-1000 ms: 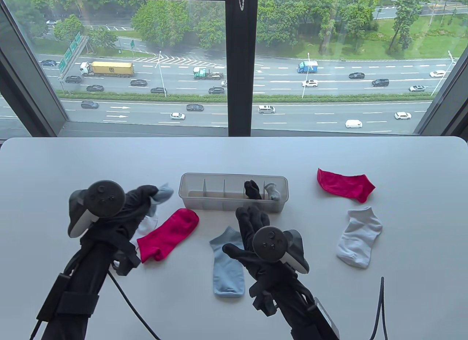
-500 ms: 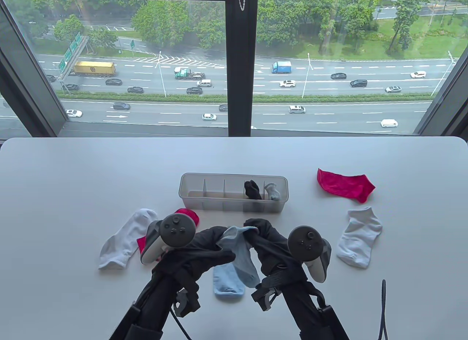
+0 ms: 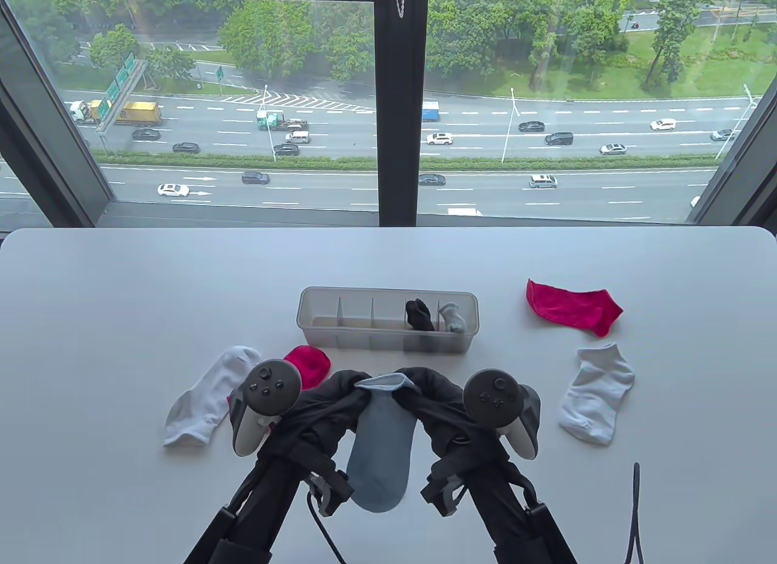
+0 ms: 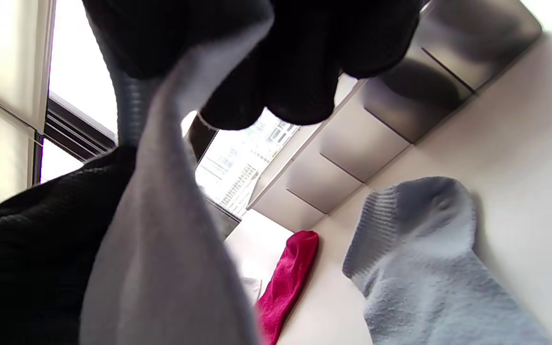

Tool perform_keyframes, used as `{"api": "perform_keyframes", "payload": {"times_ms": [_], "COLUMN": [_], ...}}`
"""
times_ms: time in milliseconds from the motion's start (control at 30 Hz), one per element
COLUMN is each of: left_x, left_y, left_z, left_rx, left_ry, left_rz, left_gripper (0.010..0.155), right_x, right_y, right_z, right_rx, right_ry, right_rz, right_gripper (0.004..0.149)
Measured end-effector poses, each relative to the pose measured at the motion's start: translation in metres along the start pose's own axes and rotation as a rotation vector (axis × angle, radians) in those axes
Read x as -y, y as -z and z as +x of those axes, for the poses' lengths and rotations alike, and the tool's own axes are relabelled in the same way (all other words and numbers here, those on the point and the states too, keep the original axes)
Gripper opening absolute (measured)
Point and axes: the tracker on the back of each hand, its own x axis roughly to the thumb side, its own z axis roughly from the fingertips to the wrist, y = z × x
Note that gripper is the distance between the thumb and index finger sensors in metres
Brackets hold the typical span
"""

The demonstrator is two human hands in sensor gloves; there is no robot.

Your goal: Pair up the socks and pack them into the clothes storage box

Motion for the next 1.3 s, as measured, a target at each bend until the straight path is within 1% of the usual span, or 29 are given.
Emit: {"api": "perform_keyframes", "payload": {"times_ms": [33,67,133,267,333,400,467,500,533,567,633,667,700,733,800,833,867,900,933,967,1033,1067,1100,1133,1167,1200,1233,1267,1300], "left_x": [0.004,0.009,0.021,0.041,0.042,0.043,0.043,0.042,0.04,0.036,0.023,0.016,0.012,0.009,0.008,0.009,0.008,0.006,0.003,0.0,-0.006,-0.009,-0.011,-0.013,-0.014,-0.014,-0.014,-0.013,-0.01], "left_y": [0.006,0.014,0.029,0.049,0.053,0.055,0.056,0.055,0.052,0.047,0.037,0.033,0.031,0.03,0.026,0.026,0.024,0.023,0.021,0.016,0.01,0.007,0.005,0.005,0.005,0.005,0.006,0.006,0.005], "left_z": [-0.006,-0.013,-0.031,-0.059,-0.063,-0.062,-0.063,-0.062,-0.061,-0.057,-0.047,-0.04,-0.037,-0.034,-0.036,-0.038,-0.039,-0.04,-0.04,-0.038,-0.035,-0.034,-0.033,-0.032,-0.03,-0.028,-0.025,-0.023,-0.019], "left_rx": [-0.062,-0.148,-0.264,-0.411,-0.436,-0.457,-0.445,-0.436,-0.422,-0.405,-0.323,-0.231,-0.171,-0.124,-0.13,-0.131,-0.133,-0.103,-0.083,-0.079,-0.055,-0.051,-0.038,-0.012,0.006,0.031,0.076,0.107,0.141], "left_ry": [0.048,0.116,0.215,0.337,0.349,0.361,0.361,0.348,0.32,0.298,0.291,0.284,0.27,0.249,0.158,0.109,0.039,-0.033,-0.084,-0.125,-0.052,-0.003,0.028,0.038,0.023,-0.01,-0.037,-0.059,-0.101], "left_rz": [-0.003,-0.005,-0.037,-0.036,-0.001,-0.052,-0.052,-0.072,-0.108,-0.121,0.011,0.049,0.014,-0.085,-0.235,-0.296,-0.318,-0.287,-0.232,-0.113,-0.003,0.058,0.103,0.149,0.142,0.101,0.066,0.038,0.009], "left_gripper": [0.039,0.039,0.039,0.039,0.039,0.039,0.039,0.041,0.043,0.047,0.057,0.064,0.073,0.079,0.085,0.084,0.073,0.056,0.044,0.042,0.041,0.042,0.042,0.043,0.049,0.049,0.047,0.044,0.042], "right_x": [-0.006,-0.015,-0.034,-0.067,-0.078,-0.086,-0.087,-0.087,-0.087,-0.084,-0.077,-0.072,-0.069,-0.066,-0.06,-0.057,-0.053,-0.048,-0.044,-0.037,-0.026,-0.02,-0.017,-0.014,-0.012,-0.013,-0.014,-0.015,-0.016], "right_y": [0.007,0.016,0.034,0.063,0.077,0.091,0.094,0.092,0.088,0.084,0.075,0.066,0.06,0.051,0.034,0.028,0.022,0.017,0.016,0.013,0.009,0.006,0.005,0.004,0.003,0.003,0.002,0.002,0.003], "right_z": [-0.005,-0.011,-0.024,-0.039,-0.041,-0.042,-0.042,-0.044,-0.046,-0.047,-0.048,-0.046,-0.045,-0.041,-0.03,-0.026,-0.023,-0.02,-0.019,-0.017,-0.015,-0.012,-0.009,-0.002,0.006,0.012,0.015,0.017,0.016], "right_rx": [-0.093,-0.19,-0.309,-0.404,-0.44,-0.483,-0.483,-0.483,-0.46,-0.421,-0.332,-0.299,-0.251,-0.167,-0.028,0.004,0.03,0.032,0.036,0.059,0.063,0.085,0.112,0.162,0.222,0.246,0.255,0.262,0.256], "right_ry": [-0.046,-0.141,-0.339,-0.516,-0.628,-0.711,-0.71,-0.688,-0.663,-0.646,-0.606,-0.563,-0.51,-0.432,-0.31,-0.285,-0.275,-0.302,-0.348,-0.429,-0.471,-0.465,-0.456,-0.414,-0.323,-0.237,-0.183,-0.156,-0.124], "right_rz": [0.034,0.079,0.148,0.17,0.219,0.327,0.331,0.327,0.313,0.309,0.314,0.286,0.275,0.276,0.267,0.252,0.226,0.193,0.172,0.129,0.036,0.008,0.011,0.102,0.223,0.302,0.312,0.267,0.186], "right_gripper": [0.04,0.041,0.054,0.068,0.072,0.069,0.059,0.048,0.043,0.042,0.042,0.043,0.043,0.043,0.043,0.043,0.043,0.044,0.045,0.049,0.056,0.049,0.042,0.041,0.04,0.04,0.04,0.04,0.04]}}
